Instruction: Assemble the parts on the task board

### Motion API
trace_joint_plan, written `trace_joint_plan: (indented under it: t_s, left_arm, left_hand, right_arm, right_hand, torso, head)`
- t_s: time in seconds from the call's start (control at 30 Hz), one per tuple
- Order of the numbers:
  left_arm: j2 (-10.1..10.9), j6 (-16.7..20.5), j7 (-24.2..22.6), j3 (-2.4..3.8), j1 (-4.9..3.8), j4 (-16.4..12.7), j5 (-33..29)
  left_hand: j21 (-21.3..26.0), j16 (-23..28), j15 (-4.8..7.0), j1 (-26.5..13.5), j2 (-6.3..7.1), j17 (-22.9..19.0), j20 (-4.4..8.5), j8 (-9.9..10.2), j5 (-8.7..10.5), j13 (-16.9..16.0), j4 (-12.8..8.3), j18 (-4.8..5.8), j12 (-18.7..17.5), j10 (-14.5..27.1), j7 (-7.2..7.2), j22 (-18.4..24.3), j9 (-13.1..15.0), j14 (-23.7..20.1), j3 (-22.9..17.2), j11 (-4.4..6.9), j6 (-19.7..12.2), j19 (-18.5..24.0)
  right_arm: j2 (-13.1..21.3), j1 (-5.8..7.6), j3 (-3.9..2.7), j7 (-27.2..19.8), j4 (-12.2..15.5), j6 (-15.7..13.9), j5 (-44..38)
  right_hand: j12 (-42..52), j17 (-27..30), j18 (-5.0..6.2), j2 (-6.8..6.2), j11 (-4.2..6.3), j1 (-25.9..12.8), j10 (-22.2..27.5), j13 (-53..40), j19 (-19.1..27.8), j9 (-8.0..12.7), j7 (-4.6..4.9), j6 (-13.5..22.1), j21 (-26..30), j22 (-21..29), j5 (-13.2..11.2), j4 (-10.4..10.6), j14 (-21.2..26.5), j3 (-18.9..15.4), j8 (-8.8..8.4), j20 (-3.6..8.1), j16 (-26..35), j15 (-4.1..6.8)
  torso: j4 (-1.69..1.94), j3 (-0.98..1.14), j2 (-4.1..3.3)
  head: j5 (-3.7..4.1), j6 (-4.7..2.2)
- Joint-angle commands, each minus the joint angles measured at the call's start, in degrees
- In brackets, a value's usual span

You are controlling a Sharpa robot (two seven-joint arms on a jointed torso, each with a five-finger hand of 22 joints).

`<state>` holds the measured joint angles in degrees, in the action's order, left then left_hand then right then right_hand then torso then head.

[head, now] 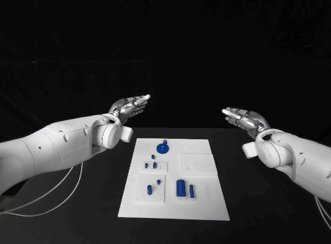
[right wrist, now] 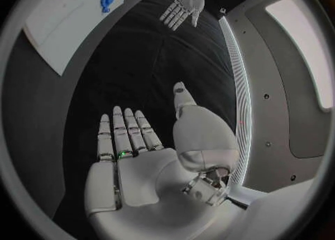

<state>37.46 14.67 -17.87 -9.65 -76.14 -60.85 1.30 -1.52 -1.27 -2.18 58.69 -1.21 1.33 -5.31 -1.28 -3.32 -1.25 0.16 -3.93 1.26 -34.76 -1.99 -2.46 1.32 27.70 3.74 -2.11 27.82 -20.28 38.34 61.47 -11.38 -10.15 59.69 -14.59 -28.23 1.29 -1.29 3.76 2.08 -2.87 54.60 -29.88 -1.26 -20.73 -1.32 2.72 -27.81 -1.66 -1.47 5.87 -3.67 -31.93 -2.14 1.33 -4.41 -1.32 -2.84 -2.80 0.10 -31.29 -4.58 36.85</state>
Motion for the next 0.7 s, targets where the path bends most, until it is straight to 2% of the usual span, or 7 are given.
trace_joint_plan:
  t_s: [0.03,0.2,0.27,0.43,0.47,0.6,0.7]
  left_arm:
    - [0.5,3.8,-1.7,0.76,1.45,-2.8,0.0]
    - [2.2,10.0,-4.2,2.90,4.96,-9.2,-0.3]
    - [3.2,14.1,-5.8,4.33,7.29,-13.4,-0.5]
    - [5.4,22.5,-9.1,7.22,12.02,-21.9,-0.9]
    - [5.7,23.6,-9.6,7.63,12.68,-23.1,-1.0]
    - [6.7,27.6,-11.2,9.00,14.91,-27.2,-1.2]
    - [7.1,29.0,-11.7,9.49,15.72,-28.6,-1.3]
  left_hand:
    - [1.5,1.3,2.18,-58.7,1.21,-1.3,5.31,1.3,3.32,1.3,-0.2,3.93,-1.3,34.8,1.99,2.5,-1.3,-27.7,-3.7,2.11,-27.8,20.3]
    - [1.5,1.3,2.18,-58.7,1.21,-1.3,5.31,1.3,3.32,1.3,-0.2,3.93,-1.3,34.8,1.99,2.5,-1.3,-27.7,-3.7,2.11,-27.8,20.3]
    - [1.5,1.3,2.18,-58.7,1.21,-1.3,5.31,1.3,3.32,1.3,-0.2,3.93,-1.3,34.8,1.99,2.5,-1.3,-27.7,-3.7,2.11,-27.8,20.3]
    - [1.5,1.3,2.18,-58.7,1.21,-1.3,5.31,1.3,3.32,1.3,-0.2,3.93,-1.3,34.8,1.99,2.5,-1.3,-27.7,-3.7,2.11,-27.8,20.3]
    - [1.5,1.3,2.18,-58.7,1.21,-1.3,5.31,1.3,3.32,1.3,-0.2,3.93,-1.3,34.8,1.99,2.5,-1.3,-27.7,-3.7,2.11,-27.8,20.3]
    - [1.5,1.3,2.18,-58.7,1.21,-1.3,5.31,1.3,3.32,1.3,-0.2,3.93,-1.3,34.8,1.99,2.5,-1.3,-27.7,-3.7,2.11,-27.8,20.3]
    - [1.5,1.3,2.18,-58.7,1.21,-1.3,5.31,1.3,3.32,1.3,-0.2,3.93,-1.3,34.8,1.99,2.5,-1.3,-27.7,-3.7,2.11,-27.8,20.3]
  right_arm:
    - [0.4,-0.14,0.84,-2.6,2.8,-3.6,3.3]
    - [1.8,-0.41,3.27,-6.5,9.1,-9.6,9.1]
    - [2.7,-0.59,4.90,-9.1,13.4,-13.6,12.9]
    - [4.6,-0.97,8.30,-14.7,22.2,-22.0,21.0]
    - [4.9,-1.02,8.79,-15.5,23.5,-23.2,22.1]
    - [5.8,-1.21,10.46,-18.2,27.9,-27.3,26.1]
    - [6.2,-1.28,11.10,-19.2,29.5,-28.9,27.6]
  right_hand:
    - [-1.3,1.3,-3.76,-2.08,2.87,-54.6,29.9,1.3,20.7,1.3,-2.72,27.8,1.7,1.5,-5.9,3.7,31.9,2.1,-1.33,4.41,1.3,2.84]
    - [-1.3,1.3,-3.76,-2.08,2.87,-54.6,29.9,1.3,20.7,1.3,-2.72,27.8,1.7,1.5,-5.9,3.7,31.9,2.1,-1.33,4.41,1.3,2.84]
    - [-1.3,1.3,-3.76,-2.08,2.87,-54.6,29.9,1.3,20.7,1.3,-2.72,27.8,1.7,1.5,-5.9,3.7,31.9,2.1,-1.33,4.41,1.3,2.84]
    - [-1.3,1.3,-3.76,-2.08,2.87,-54.6,29.9,1.3,20.7,1.3,-2.72,27.8,1.7,1.5,-5.9,3.7,31.9,2.1,-1.33,4.41,1.3,2.84]
    - [-1.3,1.3,-3.76,-2.08,2.87,-54.6,29.9,1.3,20.7,1.3,-2.72,27.8,1.7,1.5,-5.9,3.7,31.9,2.1,-1.33,4.41,1.3,2.84]
    - [-1.3,1.3,-3.76,-2.08,2.87,-54.6,29.9,1.3,20.7,1.3,-2.72,27.8,1.7,1.5,-5.9,3.7,31.9,2.1,-1.33,4.41,1.3,2.84]
    - [-1.3,1.3,-3.76,-2.08,2.87,-54.6,29.9,1.3,20.7,1.3,-2.72,27.8,1.7,1.5,-5.9,3.7,31.9,2.1,-1.33,4.41,1.3,2.84]
  torso:
    - [1.11,-0.06,0.04]
    - [2.34,-0.09,0.10]
    - [2.67,-0.10,0.11]
    - [2.80,-0.10,0.11]
    - [2.80,-0.10,0.11]
    - [2.80,-0.10,0.11]
    - [2.80,-0.10,0.11]
  head:
    - [1.65,-0.90]
    - [3.79,-2.05]
    - [4.36,-2.35]
    - [4.58,-2.47]
    - [4.58,-2.47]
    - [4.58,-2.47]
    - [4.58,-2.47]
